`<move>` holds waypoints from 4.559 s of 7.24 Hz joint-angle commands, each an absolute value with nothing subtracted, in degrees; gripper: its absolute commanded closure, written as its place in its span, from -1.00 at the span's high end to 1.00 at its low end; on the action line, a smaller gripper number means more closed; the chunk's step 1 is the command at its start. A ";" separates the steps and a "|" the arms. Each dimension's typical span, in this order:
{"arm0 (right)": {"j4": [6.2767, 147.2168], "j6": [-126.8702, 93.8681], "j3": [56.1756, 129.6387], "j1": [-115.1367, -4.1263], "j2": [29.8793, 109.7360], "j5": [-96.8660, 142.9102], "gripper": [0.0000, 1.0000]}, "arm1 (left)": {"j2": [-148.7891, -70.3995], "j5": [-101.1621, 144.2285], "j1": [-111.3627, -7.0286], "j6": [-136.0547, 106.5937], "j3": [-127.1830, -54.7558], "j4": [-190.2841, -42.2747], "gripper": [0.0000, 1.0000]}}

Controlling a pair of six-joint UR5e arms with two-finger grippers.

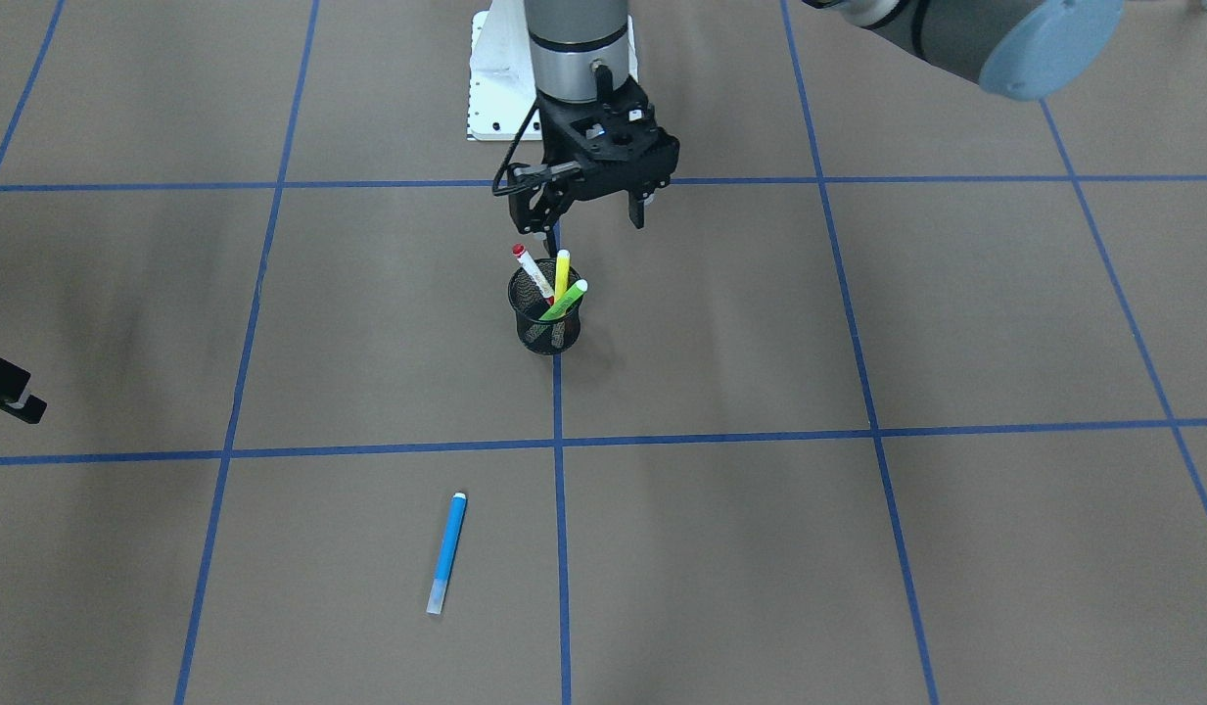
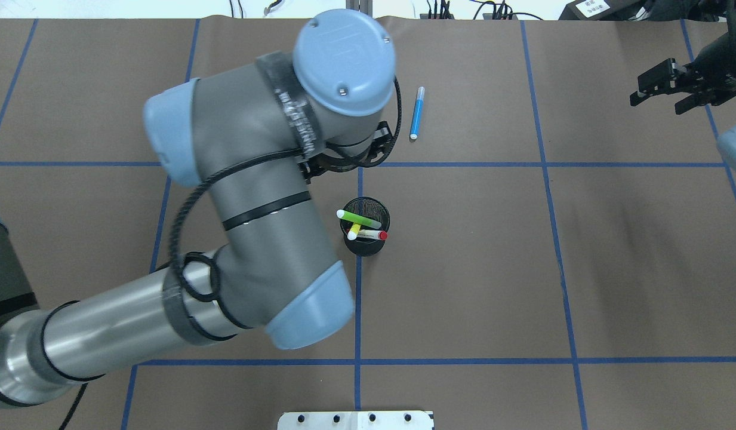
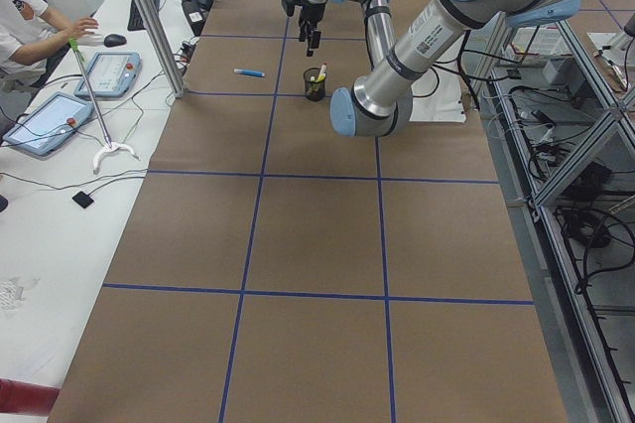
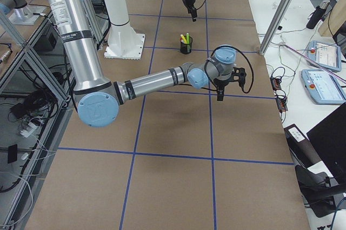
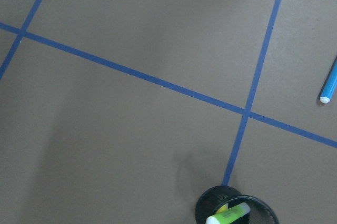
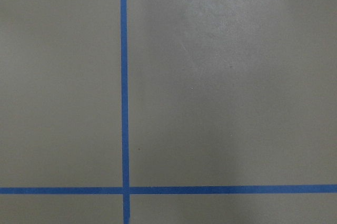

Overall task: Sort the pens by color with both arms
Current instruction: 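Retract the right arm while the left gripper reaches to the pen cup, then grasp the red-capped white marker with the left gripper and lift it, then place the red-capped marker beside the blue marker with the left gripper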

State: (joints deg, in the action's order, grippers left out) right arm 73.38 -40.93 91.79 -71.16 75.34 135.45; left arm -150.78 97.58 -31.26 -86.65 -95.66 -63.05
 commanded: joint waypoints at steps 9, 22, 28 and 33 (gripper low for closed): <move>72.86 -40.96 87.01 -70.84 74.97 135.09 0.98 | -161.10 93.96 -22.59 -86.31 -72.86 -61.96 0.83; 72.69 -41.66 88.24 -70.66 74.36 135.18 0.98 | -160.76 94.66 -22.58 -87.46 -82.93 -53.03 -1.00; 72.69 -41.57 87.72 -70.49 73.48 135.00 0.98 | -157.51 99.76 -24.86 -82.27 -94.30 -54.91 -1.00; 72.69 -41.57 88.07 -70.40 73.30 134.82 0.98 | -151.02 88.95 -33.20 -77.08 -80.20 -94.98 -1.00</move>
State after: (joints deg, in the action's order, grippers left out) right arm 72.69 -41.57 88.03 -70.40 73.38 134.87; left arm -153.61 90.78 -31.00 -77.62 -85.51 -81.34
